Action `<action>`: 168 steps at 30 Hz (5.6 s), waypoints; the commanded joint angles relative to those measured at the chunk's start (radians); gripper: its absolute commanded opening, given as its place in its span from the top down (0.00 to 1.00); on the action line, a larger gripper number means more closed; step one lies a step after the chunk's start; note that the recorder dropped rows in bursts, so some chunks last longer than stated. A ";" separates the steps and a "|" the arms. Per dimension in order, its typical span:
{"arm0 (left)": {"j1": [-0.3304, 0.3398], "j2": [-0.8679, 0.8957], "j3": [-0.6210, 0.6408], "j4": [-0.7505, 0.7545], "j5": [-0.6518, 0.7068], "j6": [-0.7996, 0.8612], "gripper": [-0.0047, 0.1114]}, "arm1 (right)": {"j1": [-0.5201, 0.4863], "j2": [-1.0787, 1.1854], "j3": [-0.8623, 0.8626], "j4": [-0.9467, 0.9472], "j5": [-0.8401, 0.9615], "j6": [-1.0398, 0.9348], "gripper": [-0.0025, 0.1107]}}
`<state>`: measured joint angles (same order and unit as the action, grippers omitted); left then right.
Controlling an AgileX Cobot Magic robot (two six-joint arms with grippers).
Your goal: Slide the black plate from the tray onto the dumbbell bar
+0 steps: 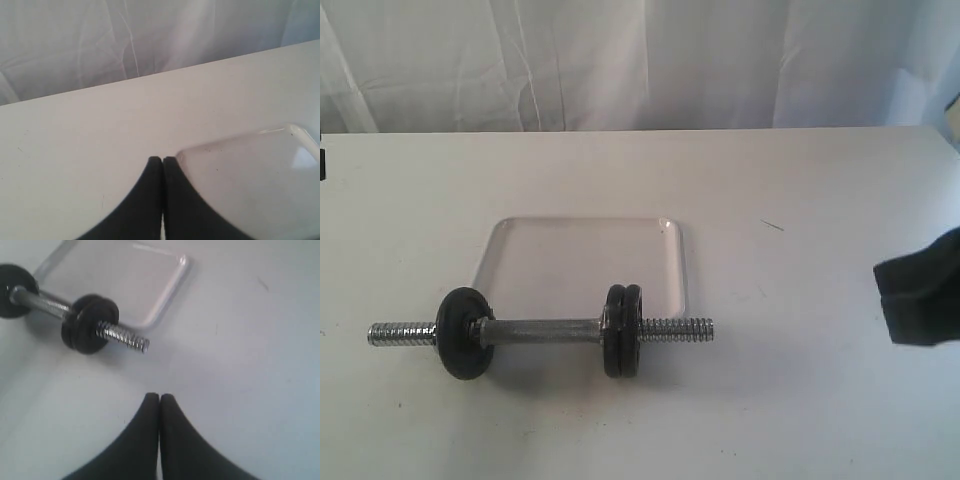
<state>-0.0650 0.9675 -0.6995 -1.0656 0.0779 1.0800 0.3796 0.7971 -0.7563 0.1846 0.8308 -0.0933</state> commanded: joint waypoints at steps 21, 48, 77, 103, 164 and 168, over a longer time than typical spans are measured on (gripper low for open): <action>0.006 -0.012 0.006 -0.014 -0.003 -0.005 0.96 | -0.175 -0.538 0.586 -0.136 -0.590 0.073 0.98; 0.000 -0.012 0.018 -0.014 -0.015 -0.005 0.96 | -0.351 -0.767 0.756 -0.134 -0.498 0.073 0.98; 0.054 -0.760 0.667 0.789 -0.006 -1.058 0.96 | -0.351 -0.767 0.756 -0.132 -0.500 0.073 0.98; 0.125 -0.968 0.700 0.811 0.155 -1.055 0.96 | -0.351 -0.767 0.756 -0.132 -0.500 0.073 0.98; 0.125 -0.968 0.700 0.813 0.155 -1.051 0.96 | -0.351 -0.767 0.756 -0.132 -0.500 0.073 0.98; 0.125 -0.968 0.700 0.813 0.155 -1.051 0.96 | -0.351 -0.767 0.756 -0.132 -0.500 0.073 0.98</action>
<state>0.0559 0.0050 -0.0051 -0.2449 0.2287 0.0320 0.0315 0.0341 -0.0046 0.0492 0.3432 -0.0212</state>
